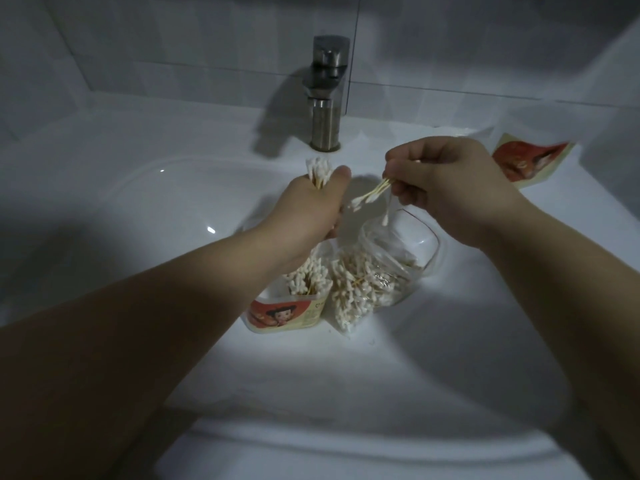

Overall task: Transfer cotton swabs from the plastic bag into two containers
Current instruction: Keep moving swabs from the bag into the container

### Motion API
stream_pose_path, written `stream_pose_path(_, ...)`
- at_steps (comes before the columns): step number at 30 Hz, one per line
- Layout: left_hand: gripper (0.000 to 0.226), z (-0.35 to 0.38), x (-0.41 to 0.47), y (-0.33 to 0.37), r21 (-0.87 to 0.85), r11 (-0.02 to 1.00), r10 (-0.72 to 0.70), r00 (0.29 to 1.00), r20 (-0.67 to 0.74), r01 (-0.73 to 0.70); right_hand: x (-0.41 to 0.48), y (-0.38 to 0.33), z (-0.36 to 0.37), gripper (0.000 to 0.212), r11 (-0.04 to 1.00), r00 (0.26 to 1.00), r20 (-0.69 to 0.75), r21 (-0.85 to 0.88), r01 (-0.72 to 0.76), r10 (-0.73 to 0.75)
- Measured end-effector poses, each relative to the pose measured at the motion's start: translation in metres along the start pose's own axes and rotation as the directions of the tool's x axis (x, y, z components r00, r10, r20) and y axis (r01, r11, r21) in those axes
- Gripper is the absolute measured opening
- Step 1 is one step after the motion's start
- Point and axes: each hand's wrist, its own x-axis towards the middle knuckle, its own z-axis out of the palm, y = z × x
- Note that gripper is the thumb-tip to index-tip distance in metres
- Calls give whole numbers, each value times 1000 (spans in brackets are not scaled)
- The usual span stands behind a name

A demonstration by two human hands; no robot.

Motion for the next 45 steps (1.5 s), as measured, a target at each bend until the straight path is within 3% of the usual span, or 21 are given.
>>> stream_pose_path(2,39,0,-2,3,-66,997,-30,999,19,32,-1,0,3,7,1000,999,45,9,-1,1)
stream_pose_path(5,39,-2,-8,7,-206,973,-65,978,199,106,-3,1,5,8,1000,995,100,30,-9,6)
stream_pose_path(8,43,-1,-14,7,-158,978,-82,948,307,136,-4,2,6,9,1000,987,163,28,-10,6)
stream_pose_path(11,42,1,-13,7,-82,991,-82,957,280,109,-5,3,7,13,1000,966,258,-3,-7,7)
stream_pose_path(16,33,2,-9,5,-64,992,-88,960,266,109,-4,5,8,15,999,969,246,7,-36,33)
stream_pose_path(22,36,2,-8,-1,14,1000,-22,960,278,19,3,6,0,13,992,995,71,97,-81,74)
stream_pose_path(24,48,1,-8,-1,13,1000,15,958,286,-20,6,6,-5,14,991,997,12,105,-77,77)
stream_pose_path(27,44,-1,-7,0,61,997,43,977,211,-57,8,7,-9,15,994,996,-43,72,-76,79)
stream_pose_path(31,40,-2,-3,-2,193,973,107,990,96,-124,4,7,-5,8,997,995,57,11,-83,82)
stream_pose_path(35,29,-2,-10,-1,15,994,101,955,277,-110,-3,7,7,6,998,989,140,-41,-43,48)
stream_pose_path(39,47,-2,-10,-4,64,988,115,937,329,-144,-8,5,10,14,985,990,138,-175,-4,29)
stream_pose_path(42,29,0,-8,-5,70,988,106,944,311,-134,-9,3,10,25,950,980,186,-311,-3,64)
stream_pose_path(45,18,0,-6,-5,58,995,57,933,354,-83,-11,3,14,31,963,951,290,-270,-24,105)
